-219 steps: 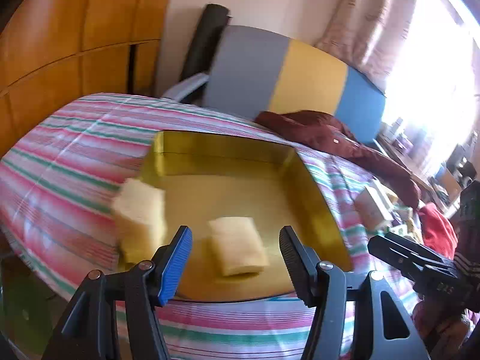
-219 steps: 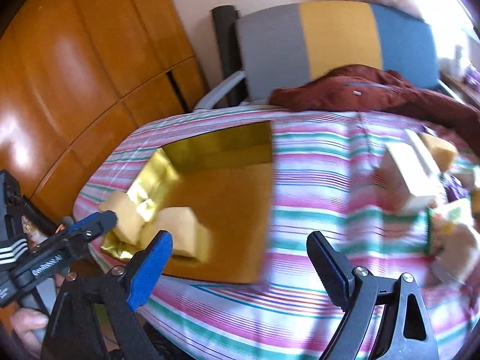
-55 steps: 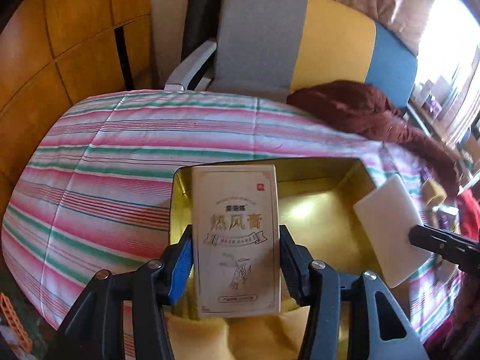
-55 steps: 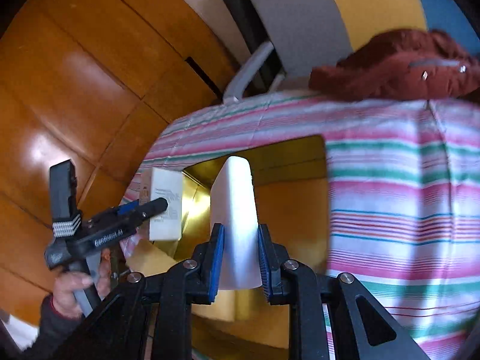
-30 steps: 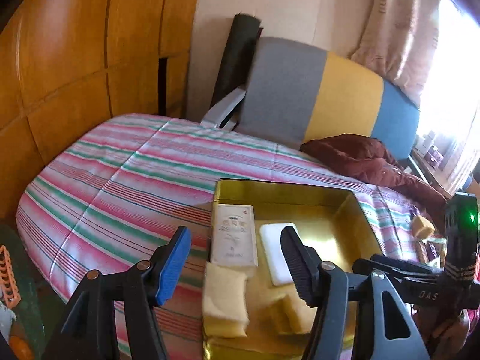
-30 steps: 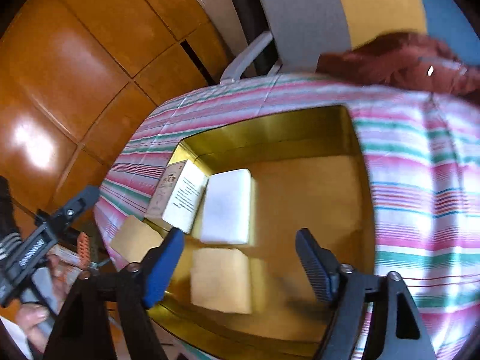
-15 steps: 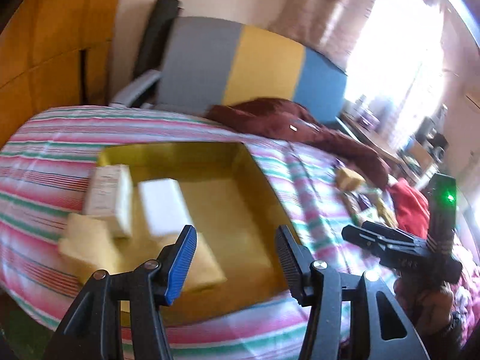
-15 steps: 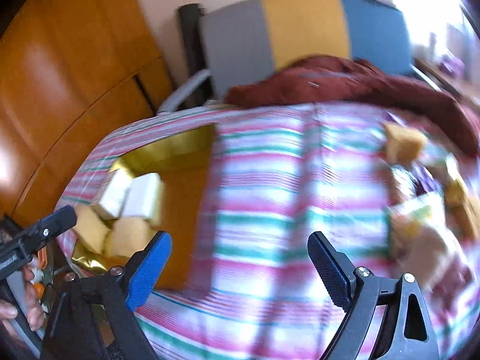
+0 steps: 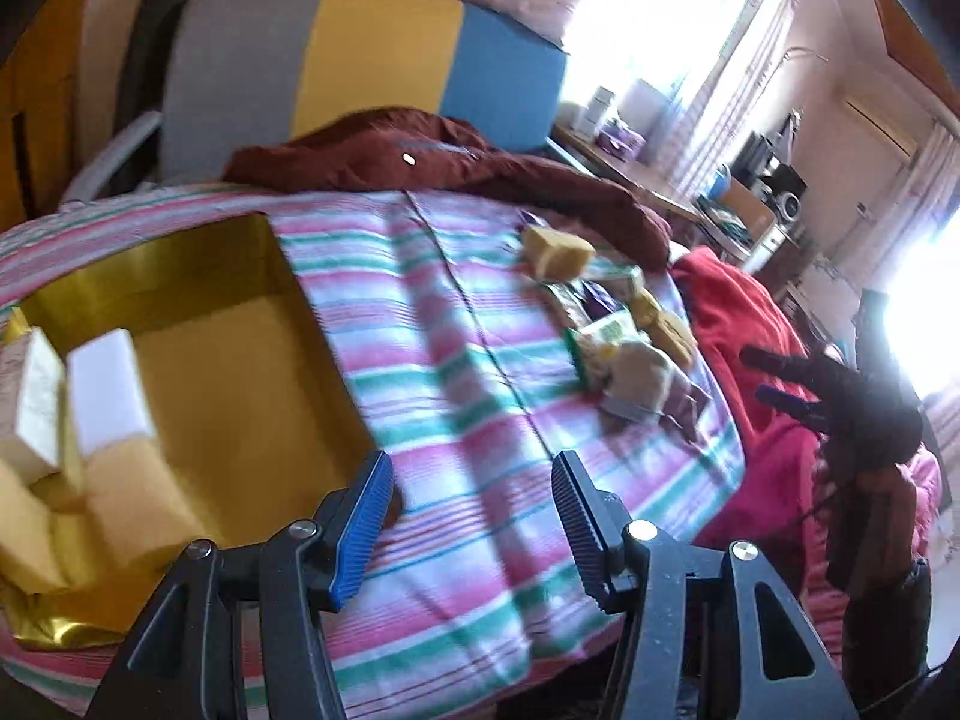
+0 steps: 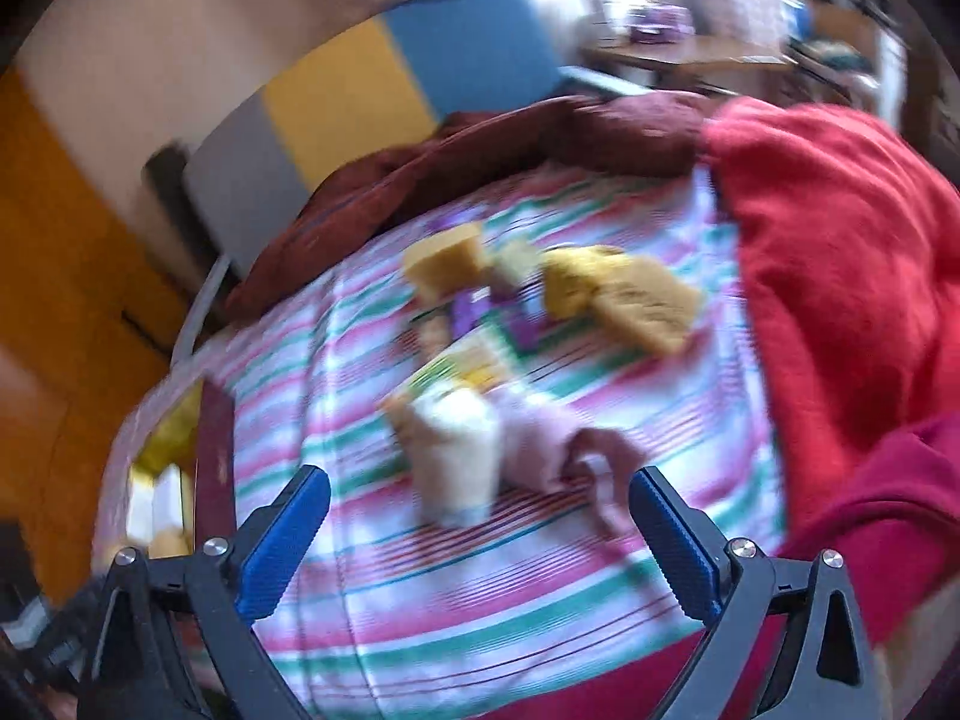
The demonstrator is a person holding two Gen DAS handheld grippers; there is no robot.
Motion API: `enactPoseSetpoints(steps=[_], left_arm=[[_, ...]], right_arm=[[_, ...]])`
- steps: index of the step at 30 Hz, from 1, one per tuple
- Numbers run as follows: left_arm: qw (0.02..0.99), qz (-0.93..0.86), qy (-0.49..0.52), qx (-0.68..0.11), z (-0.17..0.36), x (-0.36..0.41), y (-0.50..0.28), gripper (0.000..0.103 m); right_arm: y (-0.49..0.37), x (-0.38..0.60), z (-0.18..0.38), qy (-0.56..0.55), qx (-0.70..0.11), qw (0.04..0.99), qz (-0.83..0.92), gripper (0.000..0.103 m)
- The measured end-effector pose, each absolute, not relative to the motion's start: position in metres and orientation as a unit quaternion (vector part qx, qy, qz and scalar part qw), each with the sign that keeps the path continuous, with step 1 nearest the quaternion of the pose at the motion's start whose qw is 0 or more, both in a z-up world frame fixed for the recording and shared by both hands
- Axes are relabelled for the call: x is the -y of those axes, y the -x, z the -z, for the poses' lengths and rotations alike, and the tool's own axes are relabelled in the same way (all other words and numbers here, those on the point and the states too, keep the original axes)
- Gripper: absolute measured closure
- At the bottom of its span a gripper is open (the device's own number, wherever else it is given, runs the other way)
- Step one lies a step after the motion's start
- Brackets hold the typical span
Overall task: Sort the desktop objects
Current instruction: 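Return both grippers to the items and reach the left gripper toward the white sock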
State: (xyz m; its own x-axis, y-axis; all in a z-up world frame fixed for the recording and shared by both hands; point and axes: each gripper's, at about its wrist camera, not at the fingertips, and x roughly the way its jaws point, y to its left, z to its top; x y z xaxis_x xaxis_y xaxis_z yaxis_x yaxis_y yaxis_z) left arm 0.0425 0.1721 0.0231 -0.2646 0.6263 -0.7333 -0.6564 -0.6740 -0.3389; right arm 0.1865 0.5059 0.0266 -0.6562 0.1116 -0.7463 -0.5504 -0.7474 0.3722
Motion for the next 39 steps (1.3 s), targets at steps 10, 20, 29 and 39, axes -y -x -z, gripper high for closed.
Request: enactPoseSetpoints(steps=[10,20,29,39], left_arm=[[0.440,-0.763,0.469,-0.064,-0.005,-0.233,-0.055,0.048],[0.478,-0.730,0.480,-0.090,0.011,-0.303,-0.065,0.049],[0.496,-0.716,0.481,-0.095,0.017,-0.358,-0.057,0.049],[0.499,-0.714,0.477,-0.118,0.034,-0.399,-0.049,0.048]], right_arm=[[-0.198,-0.543,-0.009,0.297,-0.371,0.224,-0.851,0.000],[-0.202,-0.552,-0.002,0.284,-0.402,0.181,-0.851,0.000],[-0.201,-0.554,-0.001,0.286,-0.407,0.170,-0.851,0.000],[-0.201,-0.556,0.001,0.286,-0.415,0.160,-0.849,0.000]])
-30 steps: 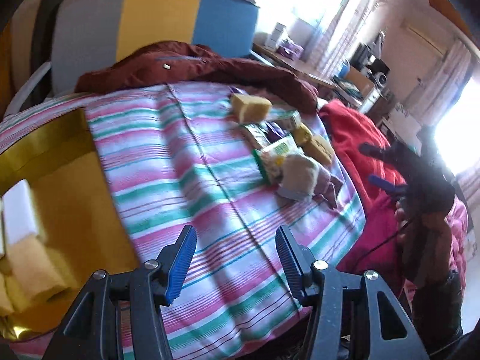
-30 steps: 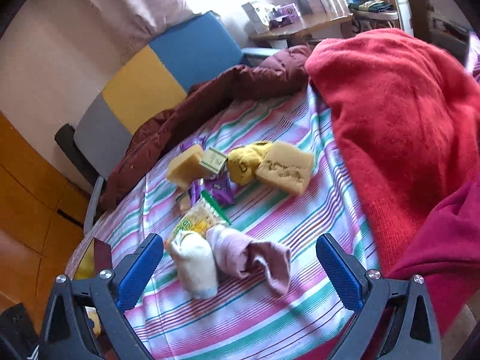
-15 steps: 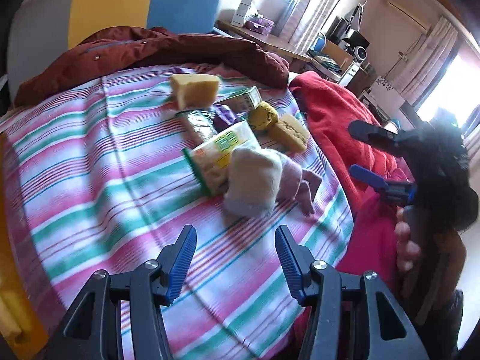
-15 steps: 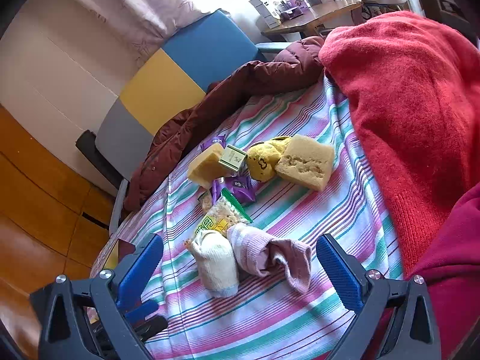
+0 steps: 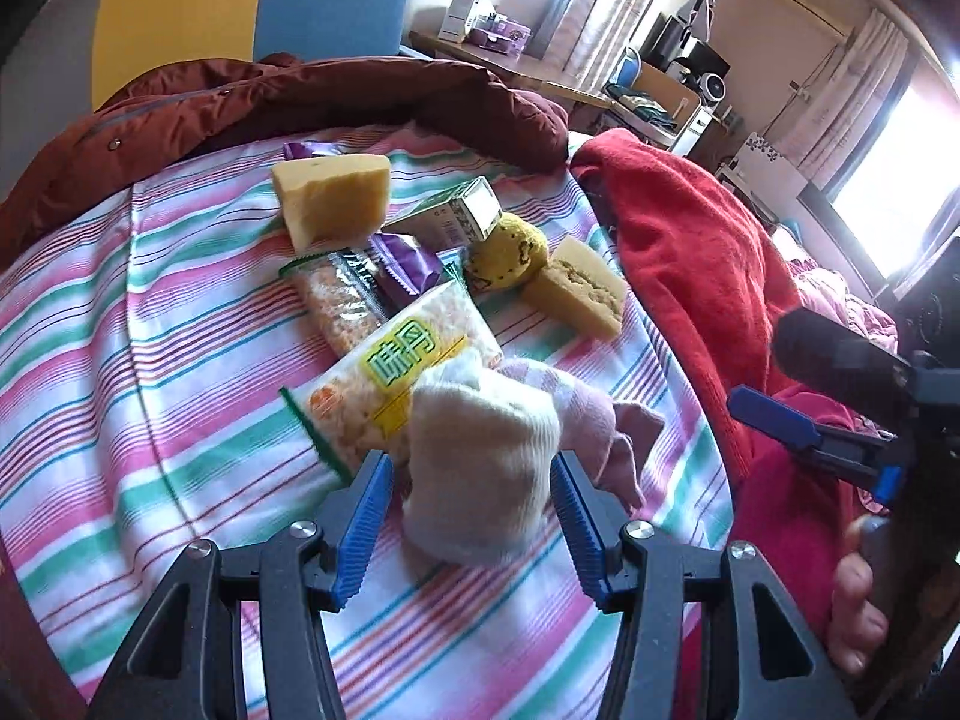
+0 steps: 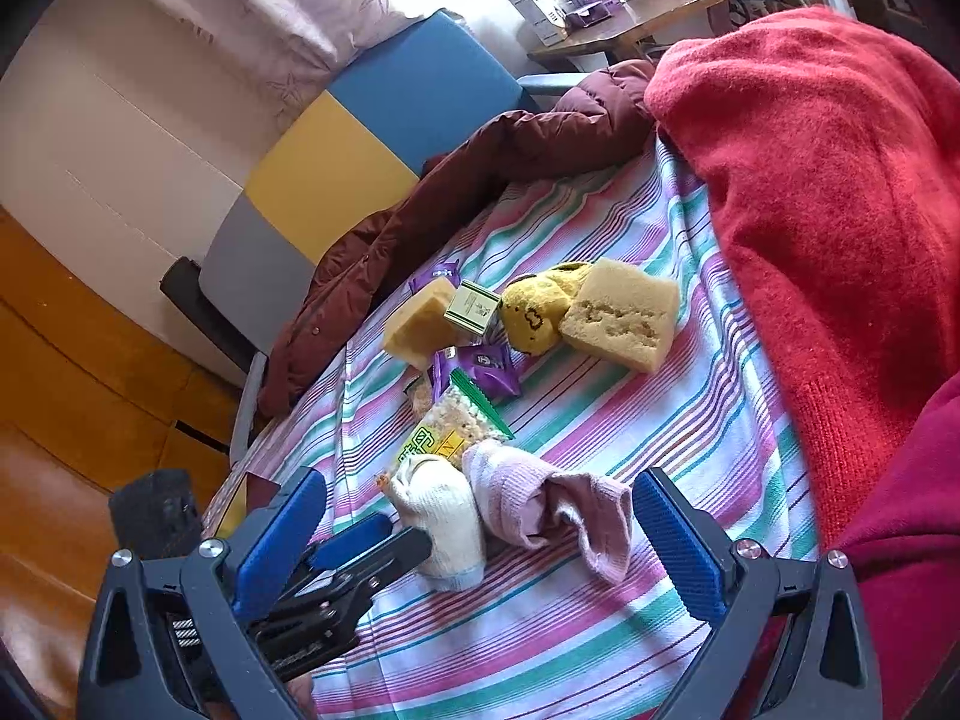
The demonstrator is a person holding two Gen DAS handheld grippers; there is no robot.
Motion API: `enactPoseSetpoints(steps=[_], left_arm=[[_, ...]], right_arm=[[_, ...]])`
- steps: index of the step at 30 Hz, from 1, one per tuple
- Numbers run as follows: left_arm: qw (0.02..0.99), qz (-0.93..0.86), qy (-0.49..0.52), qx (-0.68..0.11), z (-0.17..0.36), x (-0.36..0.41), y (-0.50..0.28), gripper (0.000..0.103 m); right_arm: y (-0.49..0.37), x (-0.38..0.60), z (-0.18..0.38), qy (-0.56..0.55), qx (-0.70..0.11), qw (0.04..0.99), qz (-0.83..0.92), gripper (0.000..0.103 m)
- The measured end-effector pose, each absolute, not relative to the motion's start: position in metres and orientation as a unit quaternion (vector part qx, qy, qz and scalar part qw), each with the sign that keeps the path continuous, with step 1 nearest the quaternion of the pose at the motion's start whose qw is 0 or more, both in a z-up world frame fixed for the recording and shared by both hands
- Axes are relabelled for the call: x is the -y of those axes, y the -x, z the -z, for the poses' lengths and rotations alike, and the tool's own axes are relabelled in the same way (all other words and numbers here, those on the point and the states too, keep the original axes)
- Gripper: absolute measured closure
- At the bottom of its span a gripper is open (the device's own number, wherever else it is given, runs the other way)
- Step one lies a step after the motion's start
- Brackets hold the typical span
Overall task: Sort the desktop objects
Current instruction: 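Return both grippers to the items and reach the left gripper toward the white sock, then grasp the white sock with the left gripper while the right grasps a yellow sponge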
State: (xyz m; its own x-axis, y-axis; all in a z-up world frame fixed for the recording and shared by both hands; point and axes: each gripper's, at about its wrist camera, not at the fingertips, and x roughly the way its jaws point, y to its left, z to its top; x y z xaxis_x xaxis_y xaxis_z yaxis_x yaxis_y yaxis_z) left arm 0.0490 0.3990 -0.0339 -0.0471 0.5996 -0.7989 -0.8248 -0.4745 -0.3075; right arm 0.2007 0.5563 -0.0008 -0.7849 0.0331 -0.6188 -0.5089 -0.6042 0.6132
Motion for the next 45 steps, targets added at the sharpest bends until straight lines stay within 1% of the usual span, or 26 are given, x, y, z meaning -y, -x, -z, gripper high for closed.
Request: enactPoseSetpoints(steps=[4,9,12,20,28,32,39,45], left_arm=[[0.504,-0.704,0.486,-0.117,0.041,-0.409,-0.047,0.048],[0.509,-0.707,0.474,-0.127,0.044,-0.416,-0.050,0.048],[0.511,-0.710,0.471,-0.114,0.044,-0.411,-0.049,0.050],[0.481,-0.725,0.484,-0.092,0.041,-0.368,-0.047,0.051],[0.459,-0.746,0.467,-0.120,0.037,-0.321,-0.059,0.051],[0.462,-0.747,0.461,-0.127,0.038,-0.316,-0.061,0.051],[0.460,-0.741,0.478,-0.107,0.046,-0.322,-0.049,0.051],[0.461,-0.739,0.480,-0.102,0.049,-0.327,-0.044,0.051]], right_arm=[[-0.199,-0.557,0.002,0.291,-0.417,0.158,-0.846,0.000],[-0.198,-0.557,0.003,0.292,-0.417,0.159,-0.846,0.000],[-0.198,-0.557,0.003,0.293,-0.417,0.159,-0.845,0.000],[-0.198,-0.557,0.004,0.297,-0.417,0.162,-0.844,0.000],[-0.189,-0.557,0.007,0.336,-0.408,0.178,-0.830,0.000],[-0.178,-0.562,0.009,0.366,-0.397,0.173,-0.823,0.000],[-0.135,-0.601,-0.004,0.436,-0.234,0.206,-0.844,0.000],[-0.088,-0.624,0.019,0.534,-0.128,0.175,-0.817,0.000]])
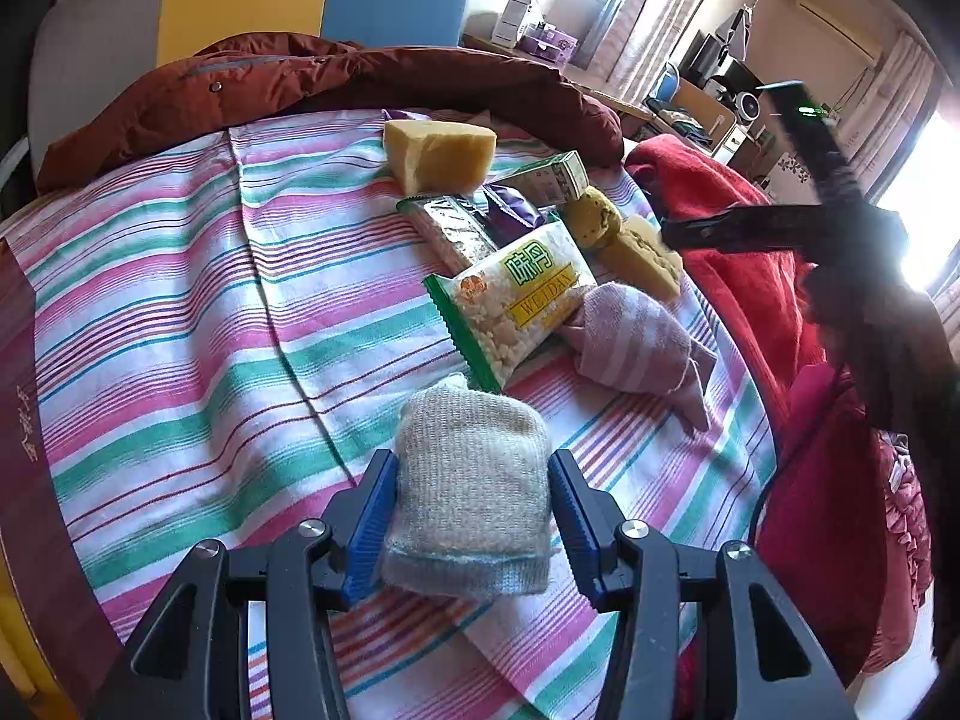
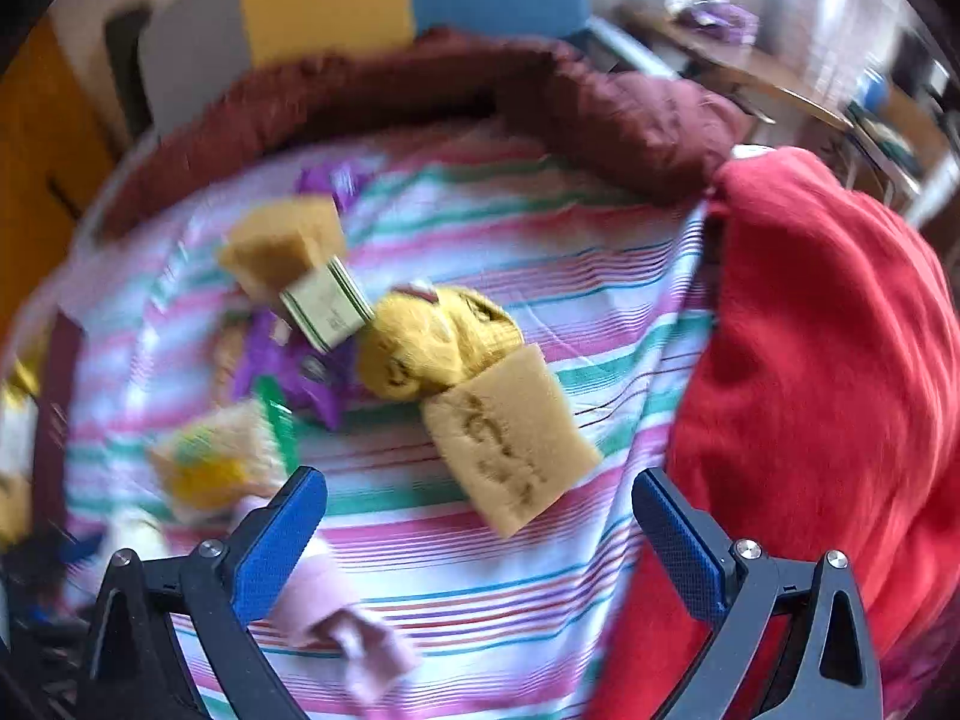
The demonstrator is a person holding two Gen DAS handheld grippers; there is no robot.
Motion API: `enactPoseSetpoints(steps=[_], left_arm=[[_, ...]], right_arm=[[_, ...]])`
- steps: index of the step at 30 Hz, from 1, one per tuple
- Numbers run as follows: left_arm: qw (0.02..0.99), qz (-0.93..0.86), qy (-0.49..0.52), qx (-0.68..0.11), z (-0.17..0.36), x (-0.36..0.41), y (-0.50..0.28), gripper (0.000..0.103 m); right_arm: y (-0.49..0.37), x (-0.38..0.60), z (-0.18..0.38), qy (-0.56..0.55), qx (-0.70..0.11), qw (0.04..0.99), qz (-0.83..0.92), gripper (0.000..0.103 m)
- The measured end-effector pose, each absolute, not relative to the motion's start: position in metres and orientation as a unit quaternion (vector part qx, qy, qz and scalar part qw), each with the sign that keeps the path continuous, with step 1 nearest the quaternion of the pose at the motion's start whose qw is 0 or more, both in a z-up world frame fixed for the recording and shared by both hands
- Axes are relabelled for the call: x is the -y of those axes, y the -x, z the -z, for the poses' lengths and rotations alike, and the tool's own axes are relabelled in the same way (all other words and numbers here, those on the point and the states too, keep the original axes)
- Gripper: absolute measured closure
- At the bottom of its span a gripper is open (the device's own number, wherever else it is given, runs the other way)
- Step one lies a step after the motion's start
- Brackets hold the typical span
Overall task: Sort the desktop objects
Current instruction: 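Grasp the white sock with the left gripper while the right grasps a yellow sponge, then carry the sock and sponge into the gold box and open both grippers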
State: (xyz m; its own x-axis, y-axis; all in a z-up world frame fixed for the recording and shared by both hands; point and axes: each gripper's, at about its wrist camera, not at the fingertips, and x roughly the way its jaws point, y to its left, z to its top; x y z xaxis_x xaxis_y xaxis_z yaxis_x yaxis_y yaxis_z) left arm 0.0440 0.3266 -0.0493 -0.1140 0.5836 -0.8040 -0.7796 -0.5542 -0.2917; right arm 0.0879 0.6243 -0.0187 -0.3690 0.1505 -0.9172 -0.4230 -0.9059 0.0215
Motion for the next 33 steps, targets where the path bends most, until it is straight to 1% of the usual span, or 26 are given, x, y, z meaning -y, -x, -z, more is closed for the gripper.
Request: enactPoseSetpoints(steps=[2,6,7,8,9,14,18,22,25,28,33], left_arm=[[0.462,-0.739,0.480,-0.103,0.050,-0.328,-0.044,0.051],[0.463,-0.741,0.474,-0.108,0.051,-0.330,-0.045,0.051],[0.464,-0.742,0.472,-0.109,0.050,-0.330,-0.046,0.051],[0.464,-0.742,0.471,-0.109,0.050,-0.330,-0.046,0.051],[0.464,-0.743,0.471,-0.108,0.050,-0.329,-0.046,0.051],[0.461,-0.746,0.470,-0.100,0.048,-0.327,-0.046,0.053],[0.461,-0.753,0.462,-0.092,0.039,-0.321,-0.048,0.053],[0.465,-0.761,0.446,-0.078,0.019,-0.307,-0.051,0.053],[0.463,-0.772,0.430,-0.069,0.003,-0.293,-0.052,0.053],[0.446,-0.788,0.423,-0.048,-0.012,-0.269,-0.047,0.053],[0.405,-0.816,0.412,-0.019,-0.027,-0.227,-0.034,0.053]], right_arm=[[-0.075,-0.628,0.030,0.558,-0.089,0.168,-0.808,0.000],[-0.063,-0.635,0.053,0.595,-0.071,0.157,-0.785,0.001],[-0.062,-0.636,0.057,0.599,-0.068,0.164,-0.781,0.007],[-0.062,-0.638,0.060,0.603,-0.071,0.168,-0.777,0.029],[-0.064,-0.639,0.062,0.605,-0.079,0.166,-0.775,0.040],[-0.079,-0.637,0.046,0.586,-0.084,0.180,-0.786,0.042],[-0.098,-0.626,0.013,0.548,-0.103,0.177,-0.811,0.042],[-0.112,-0.600,-0.013,0.513,-0.116,0.163,-0.835,0.041],[-0.117,-0.573,-0.031,0.480,-0.130,0.140,-0.856,0.041],[-0.101,-0.542,-0.039,0.457,-0.141,0.112,-0.871,0.041],[-0.072,-0.483,-0.038,0.440,-0.157,0.048,-0.883,0.041]])
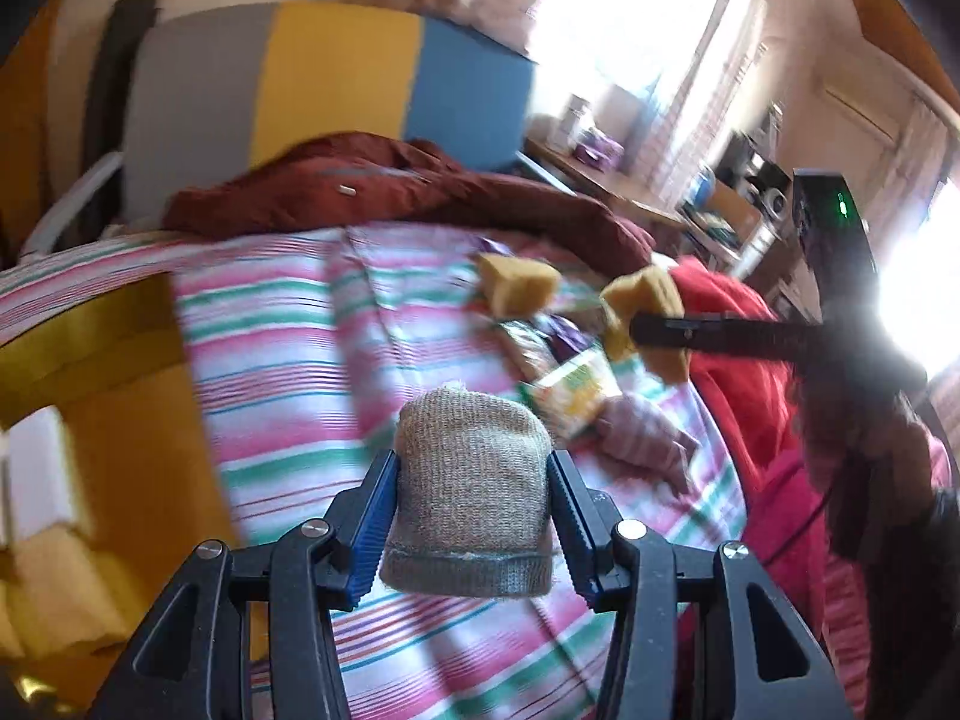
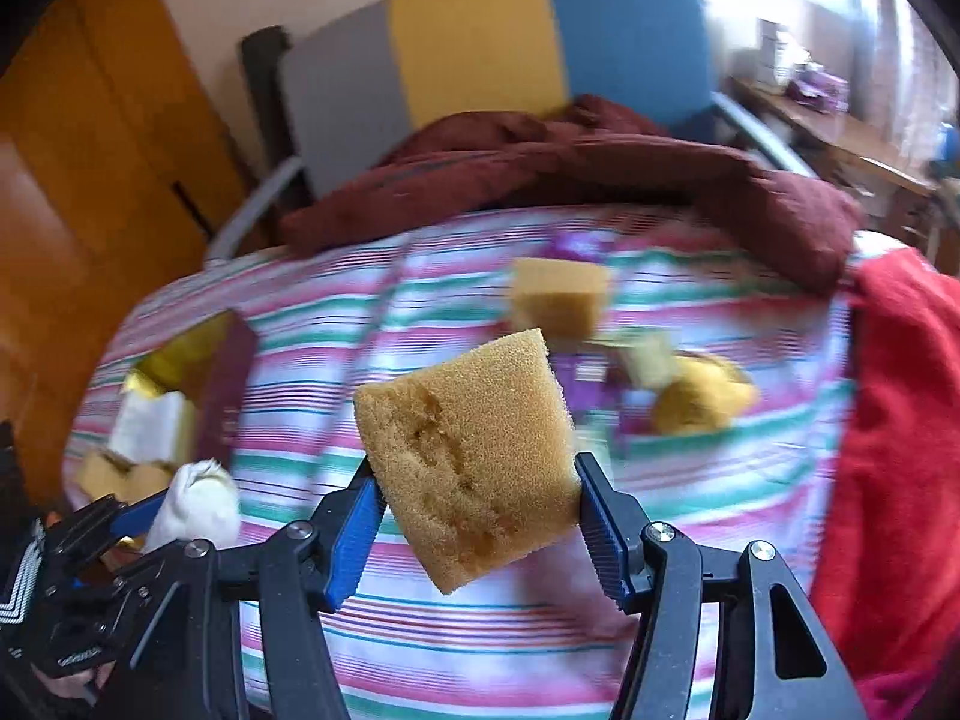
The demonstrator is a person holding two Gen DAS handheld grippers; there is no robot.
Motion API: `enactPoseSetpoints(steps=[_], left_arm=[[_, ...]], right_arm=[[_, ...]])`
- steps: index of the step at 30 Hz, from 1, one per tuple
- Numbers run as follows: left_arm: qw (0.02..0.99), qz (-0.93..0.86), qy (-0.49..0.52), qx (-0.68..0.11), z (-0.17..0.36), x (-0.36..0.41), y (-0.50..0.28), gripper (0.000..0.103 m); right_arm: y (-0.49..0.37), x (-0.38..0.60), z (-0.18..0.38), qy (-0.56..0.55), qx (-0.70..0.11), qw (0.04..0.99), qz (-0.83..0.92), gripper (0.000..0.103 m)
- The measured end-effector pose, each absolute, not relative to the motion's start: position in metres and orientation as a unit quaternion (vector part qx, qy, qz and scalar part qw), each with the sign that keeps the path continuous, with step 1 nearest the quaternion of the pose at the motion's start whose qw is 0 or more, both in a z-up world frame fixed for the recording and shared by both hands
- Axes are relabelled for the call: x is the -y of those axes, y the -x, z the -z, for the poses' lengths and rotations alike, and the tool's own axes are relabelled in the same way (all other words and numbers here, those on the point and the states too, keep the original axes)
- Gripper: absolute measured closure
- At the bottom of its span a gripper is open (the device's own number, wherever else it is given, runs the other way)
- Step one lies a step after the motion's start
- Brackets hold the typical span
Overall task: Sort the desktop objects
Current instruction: 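Carry the sock and sponge into the gold box and open both grippers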
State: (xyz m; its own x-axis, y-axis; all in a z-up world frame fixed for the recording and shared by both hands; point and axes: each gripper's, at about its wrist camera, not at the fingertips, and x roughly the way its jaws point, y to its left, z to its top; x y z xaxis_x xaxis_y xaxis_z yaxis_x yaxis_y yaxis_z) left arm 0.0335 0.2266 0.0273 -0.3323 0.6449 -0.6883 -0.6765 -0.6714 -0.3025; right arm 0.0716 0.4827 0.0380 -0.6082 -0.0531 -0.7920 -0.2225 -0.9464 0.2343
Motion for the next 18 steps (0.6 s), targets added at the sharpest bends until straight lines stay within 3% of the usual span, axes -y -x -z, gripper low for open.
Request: enactPoseSetpoints(steps=[18], left_arm=[[0.196,-0.886,0.414,0.078,-0.015,-0.032,0.021,0.053]], right_arm=[[0.027,-0.280,-0.017,0.463,-0.163,-0.158,-0.857,0.041]])
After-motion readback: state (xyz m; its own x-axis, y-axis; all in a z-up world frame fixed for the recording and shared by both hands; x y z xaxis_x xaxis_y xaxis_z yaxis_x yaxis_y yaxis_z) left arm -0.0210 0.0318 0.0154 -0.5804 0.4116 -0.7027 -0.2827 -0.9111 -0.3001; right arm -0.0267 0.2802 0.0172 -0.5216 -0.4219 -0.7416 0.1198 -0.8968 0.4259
